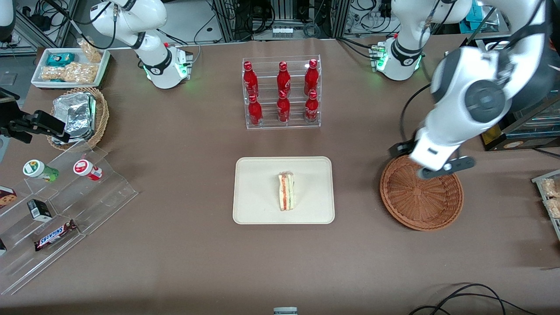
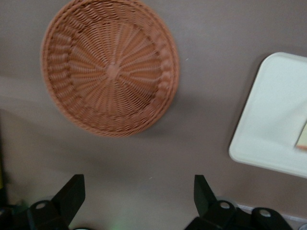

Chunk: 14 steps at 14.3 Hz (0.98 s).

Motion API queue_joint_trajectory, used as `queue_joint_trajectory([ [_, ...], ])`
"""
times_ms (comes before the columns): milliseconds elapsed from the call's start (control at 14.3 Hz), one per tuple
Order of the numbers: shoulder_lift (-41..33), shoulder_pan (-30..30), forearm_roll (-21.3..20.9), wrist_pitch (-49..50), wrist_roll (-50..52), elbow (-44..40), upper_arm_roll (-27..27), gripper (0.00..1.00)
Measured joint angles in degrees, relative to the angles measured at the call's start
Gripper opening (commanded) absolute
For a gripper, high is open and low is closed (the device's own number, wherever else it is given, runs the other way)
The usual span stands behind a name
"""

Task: Place sandwich from basket to tray

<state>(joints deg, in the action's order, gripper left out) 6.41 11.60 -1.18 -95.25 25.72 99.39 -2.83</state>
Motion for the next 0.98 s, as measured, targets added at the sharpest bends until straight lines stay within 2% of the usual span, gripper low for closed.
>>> queue_joint_trajectory([
  [280, -5.51, -4.61, -0.82, 5.19, -7.89, 0.31, -0.4, 1.0],
  [560, -8.13, -11.61, -0.92, 5.11, -15.29, -0.25, -3.86, 1.0],
  [770, -8.33, -13.37, -0.93, 4.46, -23.48, -2.16, -4.27, 1.0],
  [980, -8.23, -13.52, -0.93, 1.63, -26.12, -2.36, -4.24, 1.0],
])
